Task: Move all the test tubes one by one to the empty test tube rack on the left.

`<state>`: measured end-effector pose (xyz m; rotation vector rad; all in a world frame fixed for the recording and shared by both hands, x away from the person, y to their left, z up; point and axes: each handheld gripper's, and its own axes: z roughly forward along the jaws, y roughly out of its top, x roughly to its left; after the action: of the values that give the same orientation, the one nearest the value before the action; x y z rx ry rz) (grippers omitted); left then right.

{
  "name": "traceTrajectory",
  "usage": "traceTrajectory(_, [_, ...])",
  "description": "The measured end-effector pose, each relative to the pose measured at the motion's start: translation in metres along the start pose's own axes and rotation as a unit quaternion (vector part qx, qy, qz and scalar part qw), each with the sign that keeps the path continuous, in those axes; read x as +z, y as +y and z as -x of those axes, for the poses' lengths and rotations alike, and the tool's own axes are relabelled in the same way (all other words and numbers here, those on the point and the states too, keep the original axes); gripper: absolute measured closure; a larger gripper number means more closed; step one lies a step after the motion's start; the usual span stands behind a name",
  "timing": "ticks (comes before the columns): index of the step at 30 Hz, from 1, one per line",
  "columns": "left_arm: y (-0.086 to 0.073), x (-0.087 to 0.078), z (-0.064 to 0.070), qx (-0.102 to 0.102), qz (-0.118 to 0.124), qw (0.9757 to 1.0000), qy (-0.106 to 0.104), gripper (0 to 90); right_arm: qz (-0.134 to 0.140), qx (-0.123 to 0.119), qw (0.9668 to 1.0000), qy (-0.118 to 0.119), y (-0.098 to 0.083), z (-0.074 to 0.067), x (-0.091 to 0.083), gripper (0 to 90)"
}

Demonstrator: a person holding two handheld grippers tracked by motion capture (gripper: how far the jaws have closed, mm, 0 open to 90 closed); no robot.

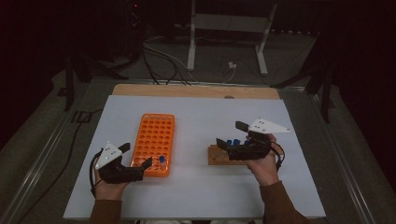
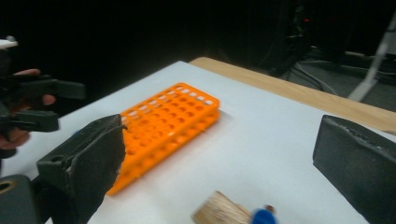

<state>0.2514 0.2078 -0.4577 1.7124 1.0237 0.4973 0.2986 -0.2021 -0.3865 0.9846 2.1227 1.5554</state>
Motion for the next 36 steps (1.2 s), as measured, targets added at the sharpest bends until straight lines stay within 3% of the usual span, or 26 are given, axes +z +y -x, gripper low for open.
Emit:
traceTrajectory(10, [-0.002, -0.002, -0.003, 0.001, 0.007, 0.9999, 0.011, 0.8, 0.001, 0.012, 0.9989, -0.045, -0.011, 0.028, -0.022, 2.3])
traceTrajectory(15, [-0.001, -0.003, -0.001, 0.007, 0.008, 0.9998, 0.018, 0.8, 0.007, 0.038, 0.9974, -0.062, -0.021, 0.043, -0.032, 2.5])
traceTrajectory(20, [-0.001, -0.003, -0.002, 0.006, 0.009, 0.9997, 0.023, 0.8, -0.012, 0.044, 0.9951, -0.088, -0.030, 0.053, -0.042, 2.5])
traceTrajectory(27, [-0.002, -0.004, -0.001, 0.005, 0.011, 0.9995, 0.028, 0.9, -0.040, 0.031, 0.9915, -0.119, -0.042, 0.062, -0.051, 3.9])
traceTrajectory(30, [-0.002, -0.003, -0.001, 0.006, 0.011, 0.9995, 0.028, 1.0, -0.050, 0.028, 0.9906, -0.124, -0.048, 0.063, -0.053, 7.3])
traceTrajectory(34, [-0.002, -0.003, -0.001, 0.006, 0.010, 0.9995, 0.029, 0.9, -0.058, 0.017, 0.9906, -0.123, -0.056, 0.062, -0.054, 19.9])
traceTrajectory(36, [-0.002, -0.003, -0.001, 0.003, 0.012, 0.9995, 0.029, 1.0, -0.065, 0.008, 0.9899, -0.126, -0.059, 0.062, -0.054, 30.9])
